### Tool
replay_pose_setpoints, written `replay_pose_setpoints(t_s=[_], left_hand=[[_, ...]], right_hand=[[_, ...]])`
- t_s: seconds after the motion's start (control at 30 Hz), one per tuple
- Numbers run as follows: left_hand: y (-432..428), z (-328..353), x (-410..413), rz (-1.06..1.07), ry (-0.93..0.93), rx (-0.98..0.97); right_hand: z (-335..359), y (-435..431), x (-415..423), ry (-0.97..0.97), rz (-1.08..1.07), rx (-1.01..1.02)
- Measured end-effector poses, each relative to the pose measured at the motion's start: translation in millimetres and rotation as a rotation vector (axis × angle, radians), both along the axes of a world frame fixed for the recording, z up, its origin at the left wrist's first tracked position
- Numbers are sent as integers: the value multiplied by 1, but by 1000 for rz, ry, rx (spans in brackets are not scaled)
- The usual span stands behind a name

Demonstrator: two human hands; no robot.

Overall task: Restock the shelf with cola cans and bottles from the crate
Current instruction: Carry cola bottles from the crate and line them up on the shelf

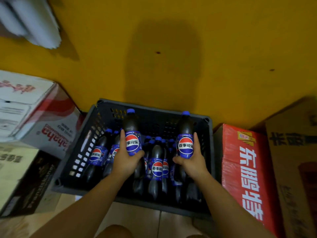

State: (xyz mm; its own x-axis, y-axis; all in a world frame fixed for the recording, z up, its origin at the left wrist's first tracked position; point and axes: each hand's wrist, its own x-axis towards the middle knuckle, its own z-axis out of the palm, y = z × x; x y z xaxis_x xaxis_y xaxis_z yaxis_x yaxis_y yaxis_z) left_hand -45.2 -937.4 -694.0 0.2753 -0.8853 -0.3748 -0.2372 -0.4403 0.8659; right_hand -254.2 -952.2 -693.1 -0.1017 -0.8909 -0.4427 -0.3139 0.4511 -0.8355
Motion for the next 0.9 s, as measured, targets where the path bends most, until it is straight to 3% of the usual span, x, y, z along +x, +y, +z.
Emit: replay_pose_setpoints(t_s=[0.3,0.63,0.9], left_hand=[[18,229,9,-33,37,-225],[43,499,39,45,-7,-526],[83,652,87,223,-156,-837]], right_hand=[[224,13,20,-81,73,-243],[497,32,73,-29,129,-580],[632,60,121,-77,211,-888]])
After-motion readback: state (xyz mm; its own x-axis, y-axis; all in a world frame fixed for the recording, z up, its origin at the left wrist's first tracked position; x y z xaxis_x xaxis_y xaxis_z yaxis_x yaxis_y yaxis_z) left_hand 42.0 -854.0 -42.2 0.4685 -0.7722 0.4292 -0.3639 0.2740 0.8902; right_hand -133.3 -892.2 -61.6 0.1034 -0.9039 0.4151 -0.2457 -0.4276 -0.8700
